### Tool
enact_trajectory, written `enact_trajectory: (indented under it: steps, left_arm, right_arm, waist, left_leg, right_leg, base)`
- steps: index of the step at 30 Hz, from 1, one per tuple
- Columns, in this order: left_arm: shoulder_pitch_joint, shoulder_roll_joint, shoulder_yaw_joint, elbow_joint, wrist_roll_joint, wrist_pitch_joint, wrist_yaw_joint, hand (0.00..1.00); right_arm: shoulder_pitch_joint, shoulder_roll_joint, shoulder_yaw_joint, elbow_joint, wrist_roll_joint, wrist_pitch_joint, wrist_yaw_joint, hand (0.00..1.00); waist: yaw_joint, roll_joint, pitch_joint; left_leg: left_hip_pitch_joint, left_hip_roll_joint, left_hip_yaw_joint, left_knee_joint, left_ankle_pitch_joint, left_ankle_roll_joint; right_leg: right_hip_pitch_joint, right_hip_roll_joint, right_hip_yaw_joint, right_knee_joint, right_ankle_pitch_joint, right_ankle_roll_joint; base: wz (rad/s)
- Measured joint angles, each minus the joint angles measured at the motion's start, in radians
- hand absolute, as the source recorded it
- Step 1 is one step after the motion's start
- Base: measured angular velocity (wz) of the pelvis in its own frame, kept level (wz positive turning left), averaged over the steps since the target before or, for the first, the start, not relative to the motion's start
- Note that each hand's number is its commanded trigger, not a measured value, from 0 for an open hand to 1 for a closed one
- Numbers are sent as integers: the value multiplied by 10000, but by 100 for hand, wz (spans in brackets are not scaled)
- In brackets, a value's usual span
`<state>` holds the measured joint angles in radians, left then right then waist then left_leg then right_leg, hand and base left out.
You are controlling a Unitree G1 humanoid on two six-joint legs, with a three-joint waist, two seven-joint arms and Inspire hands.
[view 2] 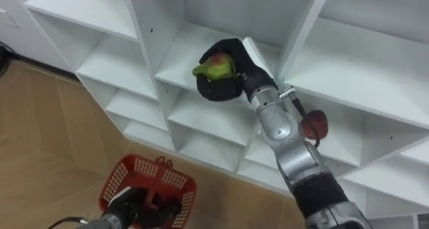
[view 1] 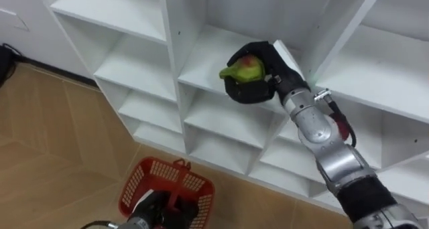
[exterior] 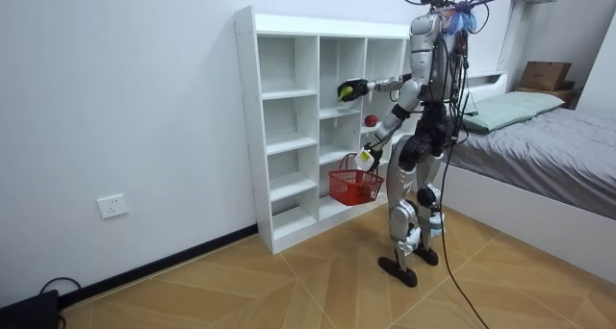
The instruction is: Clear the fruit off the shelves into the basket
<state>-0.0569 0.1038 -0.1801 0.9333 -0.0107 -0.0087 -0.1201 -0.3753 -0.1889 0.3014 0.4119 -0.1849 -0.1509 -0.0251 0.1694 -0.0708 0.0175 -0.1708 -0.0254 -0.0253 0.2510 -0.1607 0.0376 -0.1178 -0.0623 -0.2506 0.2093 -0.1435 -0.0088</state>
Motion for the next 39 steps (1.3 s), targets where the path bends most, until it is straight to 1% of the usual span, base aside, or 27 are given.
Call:
enact_trajectory:
  steps: [3,4,6,8,10,11,13,15,16,17,20,22,23,25,30,32,36,38,39]
  left_arm:
    - [8,20,0,3,-1,-26,32,100]
    - [19,24,1,2,-1,-35,35,100]
    - [16,22,-3,-11,0,-69,39,100]
    - [18,-3,-10,-19,7,-136,120,100]
    - [19,-54,-3,-137,9,-213,222,100]
    - [19,-93,-3,-227,10,-270,245,100]
    - [18,-129,-5,-349,-18,-349,245,100]
    - [17,-139,-19,-385,-248,-408,240,100]
    - [18,-146,-83,-397,-277,-451,238,100]
    - [17,-121,-223,-402,-364,-490,250,100]
    - [17,-98,-369,-460,-380,-645,292,100]
    - [14,-93,-439,-480,-382,-679,300,100]
    - [3,-90,-499,-480,-387,-712,303,100]
    - [-10,-88,-596,-479,-387,-794,302,100]
    - [-35,-83,-825,-480,-659,-921,215,100]
    - [-32,-68,-824,-489,-659,-1042,154,100]
    - [-32,-17,-821,-705,-629,-1068,-96,100]
    - [-33,-4,-820,-824,-628,-1243,-235,100]
    - [-33,5,-820,-853,-631,-1252,-252,100]
  right_arm:
    - [519,-40,2,-613,1,3,296,100]
    - [684,-41,6,-805,-3,3,430,100]
    - [861,-41,61,-1052,-54,-3,600,100]
    - [1175,-44,253,-1353,-109,-5,704,100]
    - [1519,-38,288,-1614,-252,-6,861,100]
    - [1727,-29,288,-1756,-550,-5,958,100]
    - [1981,-45,271,-1904,-938,2,1043,100]
    - [2234,-49,281,-2003,-1344,-4,1049,100]
    - [2420,-81,287,-2000,-1627,-4,1049,100]
    - [2570,-128,317,-1992,-1790,-6,1046,100]
    - [3001,-203,309,-1866,-2104,-11,908,100]
    - [3201,-259,311,-1760,-2195,-9,909,100]
    - [3300,-289,312,-1693,-2193,-7,909,100]
    - [3368,-320,316,-1630,-2192,-7,908,100]
    - [3398,-138,316,-626,-2338,-19,688,100]
    - [3554,-138,305,-500,-2338,-18,686,100]
    - [3585,-63,294,-250,-2354,-55,604,100]
    - [3584,-55,294,-4,-2498,-75,584,100]
    - [3585,-51,297,69,-2523,-109,573,100]
  waist:
    - [-132,2,1]
    - [-202,31,-14]
    - [-299,109,-41]
    - [-367,253,-57]
    - [-543,362,-53]
    - [-588,415,-50]
    - [-601,452,-72]
    - [-658,452,-73]
    - [-705,441,-79]
    - [-793,445,-77]
    - [-1006,440,-75]
    - [-1106,441,-74]
    - [-1130,437,-72]
    - [-1118,433,-69]
    - [-1118,493,-31]
    - [-1110,554,-2]
    - [-1143,691,0]
    - [-1134,818,8]
    - [-1125,847,8]
  left_leg:
    - [230,21,107,-168,10,20]
    - [278,33,154,-170,10,21]
    - [307,63,239,-166,10,21]
    - [412,127,479,-202,8,20]
    - [416,134,508,-209,9,20]
    - [434,144,575,-216,8,20]
    - [467,177,746,-283,10,19]
    - [543,203,836,-343,15,14]
    - [646,229,979,-430,16,11]
    - [693,239,1017,-471,16,10]
    - [719,256,1076,-540,14,6]
    - [759,268,1118,-591,12,3]
    - [785,283,1213,-629,9,-2]
    - [794,298,1308,-651,1,-12]
    - [773,302,1337,-652,-10,-18]
    - [697,303,1307,-630,-11,-19]
    - [580,307,1247,-571,-13,-21]
    - [572,304,1230,-566,-13,-21]
    - [573,305,1235,-569,-13,-21]
  right_leg:
    - [111,29,41,16,5,3]
    - [137,58,75,31,7,2]
    - [127,103,171,43,35,-3]
    - [130,129,312,40,93,-17]
    - [123,133,329,47,102,-24]
    - [93,142,417,83,104,-27]
    - [-5,182,580,134,118,-40]
    - [-17,183,648,152,126,-50]
    - [-9,191,751,154,127,-51]
    - [-2,190,832,145,130,-55]
    - [-34,207,872,119,130,-56]
    - [-35,217,875,118,129,-56]
    - [-51,236,890,117,129,-56]
    - [-90,291,978,112,129,-57]
    - [-137,297,984,115,129,-57]
    - [-206,293,934,128,129,-57]
    - [-261,286,864,120,138,-73]
    - [-261,274,858,118,138,-73]
    - [-264,274,862,118,137,-74]
  base:
    - [-9]
    - [-10]
    - [-16]
    - [-27]
    - [-10]
    - [-13]
    - [-26]
    - [-25]
    - [-24]
    - [-21]
    - [-8]
    - [-9]
    - [-12]
    - [-14]
    - [-2]
    - [0]
    - [4]
    - [0]
    - [0]
